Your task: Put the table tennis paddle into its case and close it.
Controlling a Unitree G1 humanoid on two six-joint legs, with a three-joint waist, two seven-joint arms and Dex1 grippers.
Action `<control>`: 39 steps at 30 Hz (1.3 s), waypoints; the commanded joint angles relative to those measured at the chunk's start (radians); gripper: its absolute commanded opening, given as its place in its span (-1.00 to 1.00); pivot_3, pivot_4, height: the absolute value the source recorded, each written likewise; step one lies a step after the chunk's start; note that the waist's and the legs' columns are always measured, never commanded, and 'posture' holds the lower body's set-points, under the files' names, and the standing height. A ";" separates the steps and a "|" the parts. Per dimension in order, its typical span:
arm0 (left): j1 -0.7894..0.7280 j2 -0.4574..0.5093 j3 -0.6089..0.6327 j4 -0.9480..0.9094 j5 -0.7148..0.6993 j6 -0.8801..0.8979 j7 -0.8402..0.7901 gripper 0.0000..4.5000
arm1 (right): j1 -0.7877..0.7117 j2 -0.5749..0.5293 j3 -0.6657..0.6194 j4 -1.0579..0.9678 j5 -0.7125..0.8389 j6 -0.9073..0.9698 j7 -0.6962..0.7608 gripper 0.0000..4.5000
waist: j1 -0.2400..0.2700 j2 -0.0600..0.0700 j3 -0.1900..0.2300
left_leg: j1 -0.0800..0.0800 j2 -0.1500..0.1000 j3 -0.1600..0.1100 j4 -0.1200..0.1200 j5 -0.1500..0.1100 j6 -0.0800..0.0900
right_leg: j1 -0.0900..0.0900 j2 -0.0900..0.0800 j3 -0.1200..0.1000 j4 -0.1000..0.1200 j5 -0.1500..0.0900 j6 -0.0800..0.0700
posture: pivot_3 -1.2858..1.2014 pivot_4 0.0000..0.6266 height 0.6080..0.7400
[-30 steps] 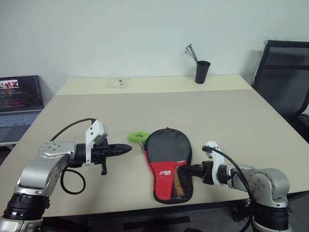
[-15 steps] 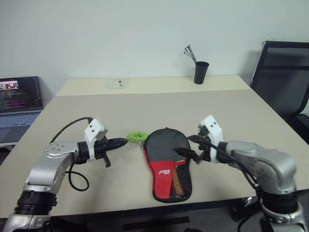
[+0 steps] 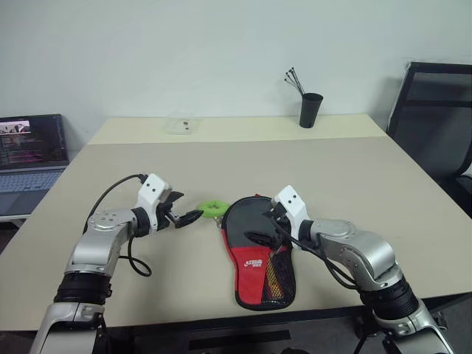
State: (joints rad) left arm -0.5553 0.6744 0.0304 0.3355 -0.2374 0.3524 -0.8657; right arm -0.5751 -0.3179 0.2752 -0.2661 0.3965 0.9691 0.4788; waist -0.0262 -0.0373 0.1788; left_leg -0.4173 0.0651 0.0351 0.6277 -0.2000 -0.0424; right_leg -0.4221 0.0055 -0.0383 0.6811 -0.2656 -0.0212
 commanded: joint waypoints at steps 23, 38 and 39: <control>-0.317 -0.179 -0.108 0.608 0.185 -0.224 -0.071 0.56 | 0.010 0.053 -0.001 -0.024 -0.052 -0.023 -0.009 1.00 | -0.002 -0.001 0.000 | 0.000 -0.001 0.000 0.001 0.000 0.000 | 0.001 0.000 0.000 0.000 0.000 0.000 | 0.03 -0.52 1.00; -0.250 -0.175 -0.078 0.524 0.160 -0.195 -0.077 -0.95 | -0.028 0.104 0.030 0.065 -0.112 -0.095 -0.023 1.00 | -0.006 -0.001 -0.002 | 0.002 0.000 0.000 0.001 0.000 0.000 | 0.002 0.001 0.000 0.002 0.000 0.000 | 0.03 -0.52 1.00; -0.246 -0.174 -0.076 0.511 0.157 -0.188 -0.080 -0.95 | -0.033 0.115 0.034 0.091 -0.124 -0.112 -0.025 1.00 | -0.007 -0.001 -0.002 | 0.002 0.000 0.000 0.001 0.000 0.000 | 0.002 0.001 0.000 0.002 0.000 0.000 | 0.03 -0.52 1.00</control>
State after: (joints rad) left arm -0.8222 0.4860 -0.0533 0.8614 -0.0851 0.1439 -0.9540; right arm -0.5809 -0.2174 0.2996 -0.1868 0.2891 0.8999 0.4581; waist -0.0328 -0.0387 0.1772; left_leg -0.4149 0.0653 0.0351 0.6287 -0.1999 -0.0424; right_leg -0.4205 0.0063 -0.0385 0.6832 -0.2652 -0.0213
